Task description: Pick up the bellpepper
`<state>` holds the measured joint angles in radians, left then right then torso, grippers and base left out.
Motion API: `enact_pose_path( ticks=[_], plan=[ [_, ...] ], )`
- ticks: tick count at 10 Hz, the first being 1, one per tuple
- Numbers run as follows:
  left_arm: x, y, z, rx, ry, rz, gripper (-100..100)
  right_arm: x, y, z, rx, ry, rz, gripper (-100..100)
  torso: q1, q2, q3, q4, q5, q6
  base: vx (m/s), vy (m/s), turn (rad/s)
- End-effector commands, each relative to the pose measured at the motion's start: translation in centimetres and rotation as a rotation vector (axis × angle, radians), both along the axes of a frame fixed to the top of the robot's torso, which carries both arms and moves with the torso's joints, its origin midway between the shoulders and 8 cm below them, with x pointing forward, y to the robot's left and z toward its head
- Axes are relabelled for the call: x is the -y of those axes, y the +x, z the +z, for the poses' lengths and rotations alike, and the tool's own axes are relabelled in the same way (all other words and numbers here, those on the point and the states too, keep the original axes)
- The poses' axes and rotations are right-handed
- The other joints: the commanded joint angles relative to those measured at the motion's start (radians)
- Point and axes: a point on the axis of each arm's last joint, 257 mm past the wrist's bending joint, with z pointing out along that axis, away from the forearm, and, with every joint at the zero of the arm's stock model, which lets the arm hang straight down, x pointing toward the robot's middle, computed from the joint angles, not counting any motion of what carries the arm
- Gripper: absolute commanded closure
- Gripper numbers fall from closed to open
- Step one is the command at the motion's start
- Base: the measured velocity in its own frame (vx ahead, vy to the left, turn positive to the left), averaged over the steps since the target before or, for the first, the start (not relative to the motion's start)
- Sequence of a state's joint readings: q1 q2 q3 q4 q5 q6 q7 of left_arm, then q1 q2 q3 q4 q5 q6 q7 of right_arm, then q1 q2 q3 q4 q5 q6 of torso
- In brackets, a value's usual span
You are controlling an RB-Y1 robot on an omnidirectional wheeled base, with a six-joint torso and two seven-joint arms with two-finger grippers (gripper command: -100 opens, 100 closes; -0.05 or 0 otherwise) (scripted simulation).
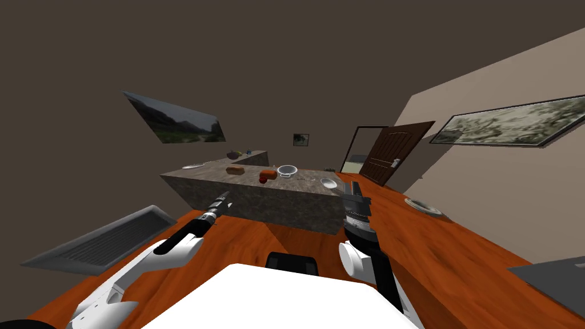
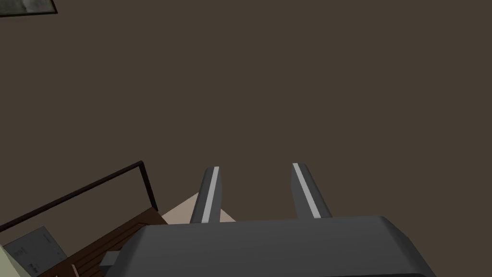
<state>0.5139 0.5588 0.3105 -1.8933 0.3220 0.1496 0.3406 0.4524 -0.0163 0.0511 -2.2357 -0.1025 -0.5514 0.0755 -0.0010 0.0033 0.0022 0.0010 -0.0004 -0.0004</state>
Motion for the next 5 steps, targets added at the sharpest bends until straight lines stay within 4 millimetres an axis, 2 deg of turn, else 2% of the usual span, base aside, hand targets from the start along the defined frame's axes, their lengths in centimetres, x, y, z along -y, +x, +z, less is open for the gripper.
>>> enact_pose_path(
  ticks=[1, 2, 3, 5],
  plan=[
    [-3.6, -1.1, -0.9, -0.060, -0.009, 0.060, -100, 0.0, 0.0, 0.0, 0.000, 0.000, 0.000, 0, 0.000, 0.000, 0.000, 0.000, 0.000, 0.000, -0.043, -0.058, -0.229],
    [-3.8, -1.3, -1.4, -0.080, -0.014, 0.068, -100, 0.0, 0.0, 0.0, 0.000, 0.000, 0.000, 0, -0.001, 0.000, 0.000, 0.000, 0.000, 0.001, -0.034, -0.045, -0.114],
    [-6.5, -2.3, -1.7, -0.118, -0.022, 0.117, -100, 0.0, 0.0, 0.0, 0.000, 0.000, 0.000, 0, 0.000, -0.001, -0.001, 0.000, 0.000, 0.000, -0.030, -0.051, -0.225],
    [-7.1, -2.7, -2.5, -0.140, -0.027, 0.132, -100, 0.0, 0.0, 0.0, 0.000, 0.000, 0.000, 0, 0.001, -0.001, -0.001, 0.000, 0.000, 0.000, -0.016, -0.032, -0.054]
  ],
)
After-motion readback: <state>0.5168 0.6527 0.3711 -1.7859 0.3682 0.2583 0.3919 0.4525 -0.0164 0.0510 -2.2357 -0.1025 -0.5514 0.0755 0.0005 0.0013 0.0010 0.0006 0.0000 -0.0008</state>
